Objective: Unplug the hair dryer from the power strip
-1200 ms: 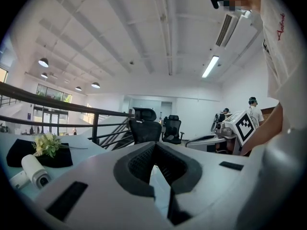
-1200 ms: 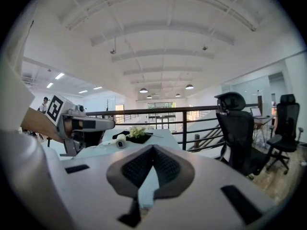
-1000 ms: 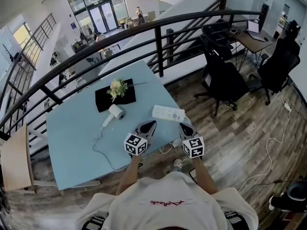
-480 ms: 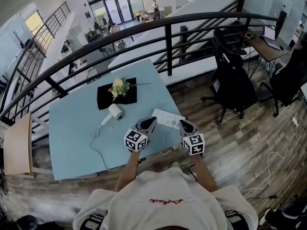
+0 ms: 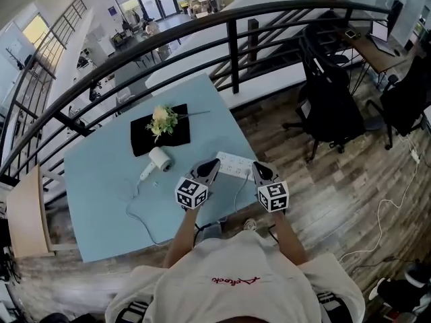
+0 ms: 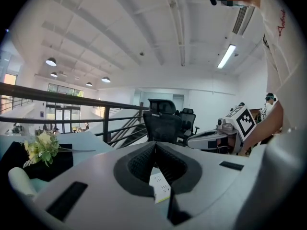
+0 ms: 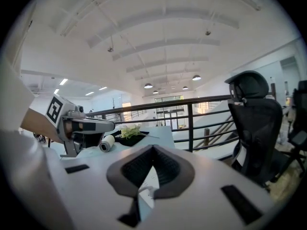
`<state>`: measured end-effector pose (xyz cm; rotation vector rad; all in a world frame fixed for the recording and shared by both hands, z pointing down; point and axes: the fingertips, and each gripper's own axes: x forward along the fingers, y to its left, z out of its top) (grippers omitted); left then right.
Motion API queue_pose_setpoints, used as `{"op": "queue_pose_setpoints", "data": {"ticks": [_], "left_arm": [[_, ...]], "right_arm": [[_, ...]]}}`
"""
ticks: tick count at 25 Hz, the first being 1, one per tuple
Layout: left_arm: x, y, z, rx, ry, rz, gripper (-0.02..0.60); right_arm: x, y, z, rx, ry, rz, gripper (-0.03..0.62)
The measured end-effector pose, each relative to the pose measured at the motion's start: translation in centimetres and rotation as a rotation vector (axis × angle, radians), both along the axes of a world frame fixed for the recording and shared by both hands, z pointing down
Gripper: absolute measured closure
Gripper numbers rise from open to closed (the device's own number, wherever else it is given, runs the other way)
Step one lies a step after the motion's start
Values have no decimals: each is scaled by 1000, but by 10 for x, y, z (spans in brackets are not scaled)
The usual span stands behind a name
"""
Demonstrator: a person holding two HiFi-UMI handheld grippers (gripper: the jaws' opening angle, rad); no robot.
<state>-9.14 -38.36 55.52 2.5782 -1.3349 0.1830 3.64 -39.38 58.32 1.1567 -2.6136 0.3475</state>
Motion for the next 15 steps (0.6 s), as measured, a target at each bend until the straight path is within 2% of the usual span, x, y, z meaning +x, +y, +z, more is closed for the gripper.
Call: {"op": "queue_pose_setpoints", "data": {"ticks": [15], "left_arm": [[-9,-58,69,-102,-38,164,572]], "right_arm": [[-1,-25,42,-108,19,219,576]]}}
